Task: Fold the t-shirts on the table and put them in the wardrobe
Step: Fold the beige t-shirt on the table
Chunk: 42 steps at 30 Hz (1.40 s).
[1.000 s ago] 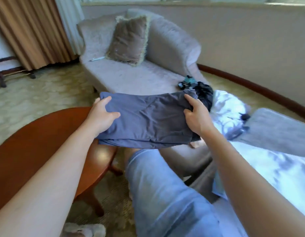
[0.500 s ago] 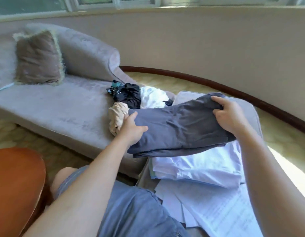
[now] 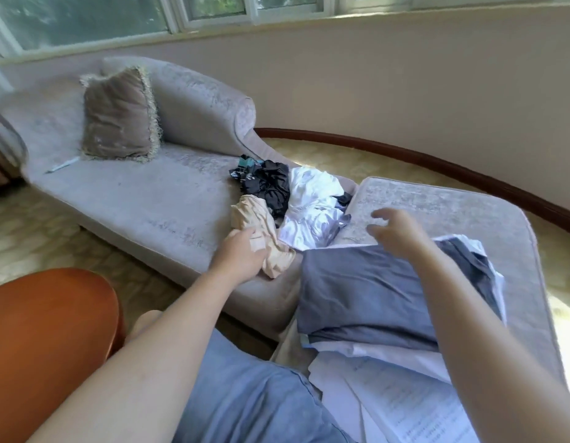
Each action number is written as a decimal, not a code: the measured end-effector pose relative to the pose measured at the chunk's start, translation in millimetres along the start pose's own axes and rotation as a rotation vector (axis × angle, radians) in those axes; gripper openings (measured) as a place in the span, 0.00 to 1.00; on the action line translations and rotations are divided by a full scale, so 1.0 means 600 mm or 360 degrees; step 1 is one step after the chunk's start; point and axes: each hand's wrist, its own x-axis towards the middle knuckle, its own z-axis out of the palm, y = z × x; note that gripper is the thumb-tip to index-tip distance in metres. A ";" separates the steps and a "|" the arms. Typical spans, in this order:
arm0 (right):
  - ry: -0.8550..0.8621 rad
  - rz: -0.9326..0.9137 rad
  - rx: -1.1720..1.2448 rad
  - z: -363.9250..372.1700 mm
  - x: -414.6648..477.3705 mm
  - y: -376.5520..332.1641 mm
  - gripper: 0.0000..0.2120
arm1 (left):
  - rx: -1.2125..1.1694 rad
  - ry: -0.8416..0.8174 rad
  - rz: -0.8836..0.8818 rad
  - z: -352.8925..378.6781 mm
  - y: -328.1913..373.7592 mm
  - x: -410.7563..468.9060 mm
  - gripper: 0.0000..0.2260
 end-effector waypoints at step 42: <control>-0.0268 -0.0538 0.0482 0.400 0.194 -0.429 0.20 | -0.0020 0.0294 -0.0561 -0.169 -0.359 0.095 0.25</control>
